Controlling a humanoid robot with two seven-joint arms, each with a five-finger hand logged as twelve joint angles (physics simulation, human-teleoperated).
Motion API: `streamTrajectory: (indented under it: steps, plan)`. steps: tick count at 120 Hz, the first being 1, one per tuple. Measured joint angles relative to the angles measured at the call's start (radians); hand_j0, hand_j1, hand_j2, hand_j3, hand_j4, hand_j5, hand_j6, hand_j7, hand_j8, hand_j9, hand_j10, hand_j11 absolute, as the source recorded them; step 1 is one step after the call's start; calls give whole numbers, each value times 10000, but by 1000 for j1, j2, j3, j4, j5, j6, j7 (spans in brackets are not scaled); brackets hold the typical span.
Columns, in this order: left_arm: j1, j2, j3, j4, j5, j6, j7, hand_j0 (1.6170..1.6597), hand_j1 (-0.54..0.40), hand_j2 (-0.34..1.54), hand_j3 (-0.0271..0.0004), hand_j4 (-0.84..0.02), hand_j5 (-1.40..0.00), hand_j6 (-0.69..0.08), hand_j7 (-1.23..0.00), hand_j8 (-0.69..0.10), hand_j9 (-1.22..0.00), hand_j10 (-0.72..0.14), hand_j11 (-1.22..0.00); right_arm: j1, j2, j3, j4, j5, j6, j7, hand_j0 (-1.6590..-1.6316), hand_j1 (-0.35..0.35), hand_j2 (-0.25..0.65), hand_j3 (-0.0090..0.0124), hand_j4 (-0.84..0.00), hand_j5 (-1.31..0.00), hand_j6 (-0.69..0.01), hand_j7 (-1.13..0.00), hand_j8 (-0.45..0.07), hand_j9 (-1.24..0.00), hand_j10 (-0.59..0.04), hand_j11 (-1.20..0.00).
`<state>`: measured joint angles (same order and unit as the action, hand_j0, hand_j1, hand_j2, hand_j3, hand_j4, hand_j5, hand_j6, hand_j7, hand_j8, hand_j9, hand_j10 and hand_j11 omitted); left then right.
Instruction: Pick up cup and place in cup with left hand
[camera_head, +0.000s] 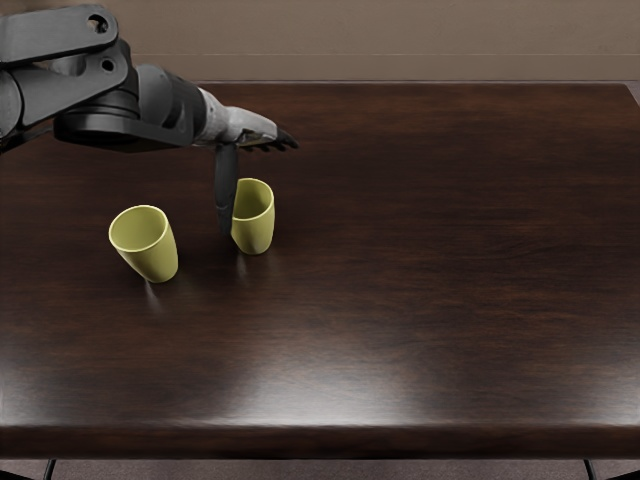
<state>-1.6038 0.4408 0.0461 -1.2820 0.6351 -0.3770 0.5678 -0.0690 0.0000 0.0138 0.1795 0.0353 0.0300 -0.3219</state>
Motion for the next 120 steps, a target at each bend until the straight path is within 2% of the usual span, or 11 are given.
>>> streamTrajectory:
  steps: [68,120]
  plan:
    - [45,-17,60,1,39,92,1,16581,3142,66,0,-316,-387,-324,-386,-321,-385,-312,-384,0,0,0,0,0,0,0,-16581,-3490,0,0,-1,0,-2,0,-1,0,-1,0]
    - [74,-48,69,11,61,156,-4,16581,1885,278,0,-1365,-1750,-1373,-1749,-1370,-1748,-1361,-1747,0,0,0,0,0,0,0,-16581,-3490,0,0,-1,0,-1,0,-1,0,0,0]
